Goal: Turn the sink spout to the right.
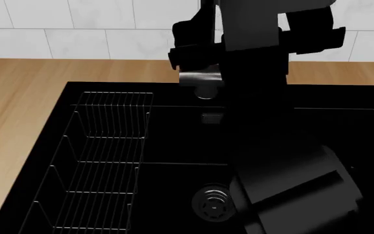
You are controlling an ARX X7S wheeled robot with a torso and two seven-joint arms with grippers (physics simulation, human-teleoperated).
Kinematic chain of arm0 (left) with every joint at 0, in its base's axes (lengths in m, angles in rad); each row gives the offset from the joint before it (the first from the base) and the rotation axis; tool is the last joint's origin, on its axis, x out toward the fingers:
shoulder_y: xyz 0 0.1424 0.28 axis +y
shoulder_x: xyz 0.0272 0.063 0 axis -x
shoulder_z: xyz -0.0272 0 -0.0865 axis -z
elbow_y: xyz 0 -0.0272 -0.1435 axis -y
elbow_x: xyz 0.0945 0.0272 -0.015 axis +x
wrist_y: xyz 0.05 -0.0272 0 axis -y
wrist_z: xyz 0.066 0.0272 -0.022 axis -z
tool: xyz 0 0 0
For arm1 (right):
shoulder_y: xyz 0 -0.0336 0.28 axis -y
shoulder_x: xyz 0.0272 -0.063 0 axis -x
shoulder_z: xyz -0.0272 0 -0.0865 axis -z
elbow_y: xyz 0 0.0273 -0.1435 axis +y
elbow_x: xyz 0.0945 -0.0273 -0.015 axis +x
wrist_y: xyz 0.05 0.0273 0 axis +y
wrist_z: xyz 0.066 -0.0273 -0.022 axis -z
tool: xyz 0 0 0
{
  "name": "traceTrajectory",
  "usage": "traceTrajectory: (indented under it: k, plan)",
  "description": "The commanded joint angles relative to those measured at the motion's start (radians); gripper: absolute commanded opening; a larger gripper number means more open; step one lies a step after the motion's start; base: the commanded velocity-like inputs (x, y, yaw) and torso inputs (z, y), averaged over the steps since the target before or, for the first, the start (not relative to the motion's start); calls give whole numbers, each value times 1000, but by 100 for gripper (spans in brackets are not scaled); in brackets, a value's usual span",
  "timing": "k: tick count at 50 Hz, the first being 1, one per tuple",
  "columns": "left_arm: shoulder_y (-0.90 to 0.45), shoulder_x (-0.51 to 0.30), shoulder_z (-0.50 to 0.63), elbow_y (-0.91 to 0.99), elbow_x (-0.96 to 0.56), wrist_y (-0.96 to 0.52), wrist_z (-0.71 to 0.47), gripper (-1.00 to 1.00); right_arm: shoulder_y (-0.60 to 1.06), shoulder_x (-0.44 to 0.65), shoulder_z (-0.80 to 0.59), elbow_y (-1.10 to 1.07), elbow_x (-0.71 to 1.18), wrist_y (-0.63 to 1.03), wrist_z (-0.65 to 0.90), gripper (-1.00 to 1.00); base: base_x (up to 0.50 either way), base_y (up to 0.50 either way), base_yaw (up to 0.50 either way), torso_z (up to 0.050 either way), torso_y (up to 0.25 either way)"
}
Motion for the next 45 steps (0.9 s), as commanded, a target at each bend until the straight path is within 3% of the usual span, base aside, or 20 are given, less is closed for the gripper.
traceTrajectory:
  k: [1, 45]
  plan:
    - [-1, -2, 0, 0, -4, -3, -7, 100, 3, 14, 8, -12, 2, 8, 10, 100, 0, 0, 0, 0, 0]
    - [1, -10, 5, -4, -13, 9, -23, 100, 12, 57, 23, -30, 4, 23, 36, 100, 0, 0, 0, 0, 0]
